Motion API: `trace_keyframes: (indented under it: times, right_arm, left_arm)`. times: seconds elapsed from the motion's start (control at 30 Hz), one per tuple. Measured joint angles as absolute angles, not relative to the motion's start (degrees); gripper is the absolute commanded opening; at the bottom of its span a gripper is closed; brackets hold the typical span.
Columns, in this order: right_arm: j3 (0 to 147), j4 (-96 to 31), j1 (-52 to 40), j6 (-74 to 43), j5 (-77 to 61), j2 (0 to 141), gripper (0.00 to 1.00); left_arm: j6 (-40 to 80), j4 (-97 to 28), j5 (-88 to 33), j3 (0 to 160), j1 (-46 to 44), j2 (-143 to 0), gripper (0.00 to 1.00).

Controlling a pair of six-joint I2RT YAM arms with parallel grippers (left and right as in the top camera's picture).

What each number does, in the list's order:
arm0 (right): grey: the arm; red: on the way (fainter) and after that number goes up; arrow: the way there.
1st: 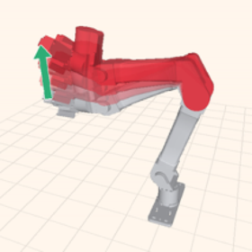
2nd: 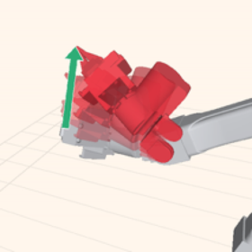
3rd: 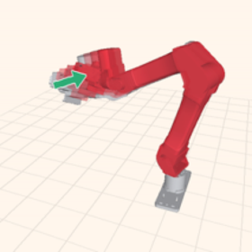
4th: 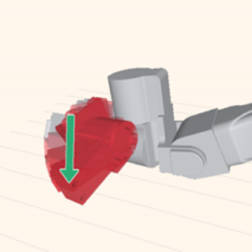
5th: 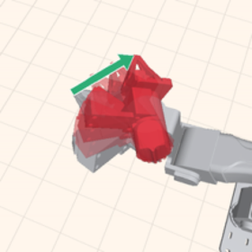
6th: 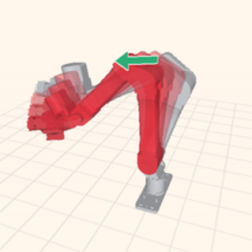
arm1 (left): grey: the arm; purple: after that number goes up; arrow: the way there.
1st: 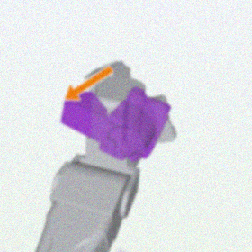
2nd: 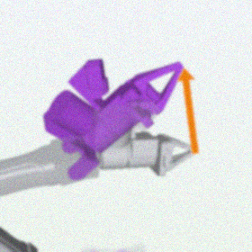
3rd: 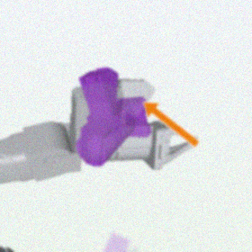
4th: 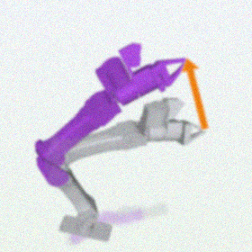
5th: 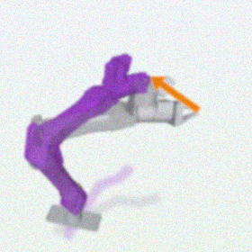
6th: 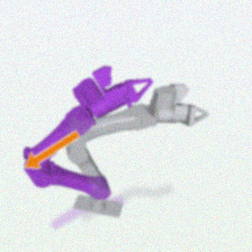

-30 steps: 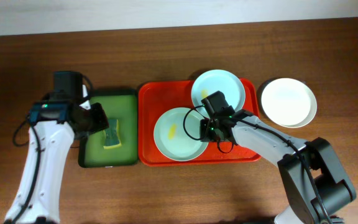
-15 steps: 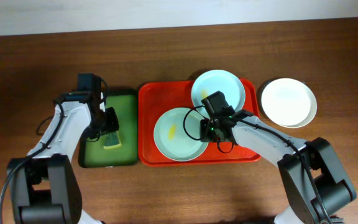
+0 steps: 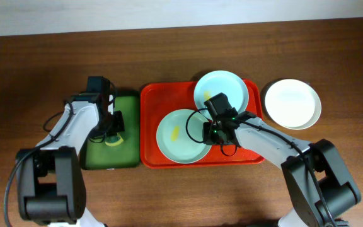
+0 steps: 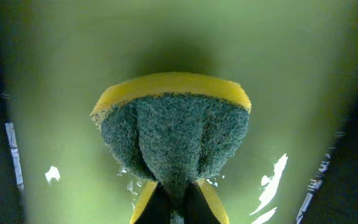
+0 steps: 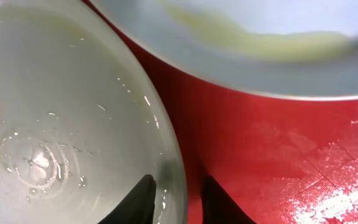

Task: Clean dirty plates on tray and stack at the side
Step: 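Grasp the green-yellow sponge in the green tray with the left gripper, then scrub the held white plate with the sponge in the left gripper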

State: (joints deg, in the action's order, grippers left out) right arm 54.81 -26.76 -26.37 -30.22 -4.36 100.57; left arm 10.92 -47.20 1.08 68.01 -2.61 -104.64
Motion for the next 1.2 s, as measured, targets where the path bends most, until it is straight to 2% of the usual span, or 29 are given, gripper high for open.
trace_keyframes:
  times: [0.13, 0.17, 0.2, 0.23, 0.27, 0.3, 0.4, 0.5, 0.53, 0.57, 0.6, 0.63, 0.67, 0.73, 0.77, 0.8, 1.07, 1.2]
  right_arm:
    - [54.8, -26.7, -26.3, -30.8, -7.3, 100.6, 0.06]
    - [54.8, -26.7, -26.3, -30.5, -8.0, 100.6, 0.30]
    - [55.0, -26.6, -26.3, -29.9, -8.6, 100.7, 0.46]
    - [55.0, -26.4, -26.3, -29.4, -8.9, 100.7, 0.47]
    - [55.3, -26.7, -26.3, -29.6, -9.3, 100.7, 0.35]
    - [55.4, -27.1, -26.4, -30.0, -9.4, 100.7, 0.05]
    - [55.5, -29.9, -26.3, -32.8, -10.1, 100.7, 0.04]
    - [55.4, -25.7, -26.3, -33.2, -10.0, 100.9, 0.04]
    - [55.4, -24.1, -26.3, -33.2, -10.0, 100.9, 0.08]
    - [55.4, -23.7, -26.4, -33.2, -10.0, 100.9, 0.40]
    - [55.4, -24.0, -26.4, -33.1, -10.0, 101.0, 0.43]
    - [55.4, -25.0, -26.3, -33.2, -10.0, 101.0, 0.43]
    - [55.4, -25.8, -26.3, -33.1, -11.0, 101.0, 0.35]
    - [55.4, -27.0, -26.3, -33.4, -13.0, 101.0, 0.14]
    - [55.4, -27.4, -26.3, -34.0, -13.3, 101.0, 0.06]
    - [55.4, -27.6, -26.3, -34.5, -13.7, 101.0, 0.04]
    - [55.4, -27.6, -26.3, -34.9, -13.6, 101.0, 0.04]
    - [55.4, -27.6, -26.3, -34.9, -13.6, 101.0, 0.04]
  left_arm:
    - [10.9, -47.2, 1.1, 70.0, -2.6, -93.0, 0.00]
    - [10.5, -47.9, 1.1, 71.0, -2.6, -92.5, 0.00]
    - [10.2, -48.8, 1.1, 71.4, -2.8, -92.5, 0.00]
    - [9.5, -49.0, 1.3, 71.6, -3.4, -92.5, 0.00]
    - [8.6, -49.0, 1.7, 71.6, -4.9, -92.5, 0.00]
    - [8.0, -49.0, 2.4, 71.7, -7.3, -92.5, 0.00]
    - [7.2, -49.0, 3.6, 71.8, -10.4, -92.5, 0.00]
    - [6.4, -48.5, 3.7, 71.8, -12.5, -92.5, 0.00]
    - [6.0, -48.3, 3.9, 71.8, -13.1, -92.5, 0.00]
    - [5.7, -48.2, 3.9, 71.8, -13.9, -92.5, 0.00]
    - [5.5, -48.2, 3.9, 71.8, -14.3, -92.5, 0.00]
    - [5.5, -48.2, 3.9, 71.8, -14.4, -92.5, 0.00]
    - [5.5, -48.2, 3.9, 71.8, -14.4, -92.5, 0.00]
    - [5.5, -48.2, 3.9, 71.8, -14.4, -92.5, 0.00]
    - [5.5, -48.2, 3.9, 71.8, -14.4, -92.5, 0.00]
    - [5.5, -48.2, 3.9, 71.8, -14.4, -92.5, 0.00]
    - [5.5, -47.9, 0.4, 71.8, -14.5, -92.5, 0.00]
    - [5.5, -47.3, -0.8, 71.8, -18.0, -92.5, 0.00]
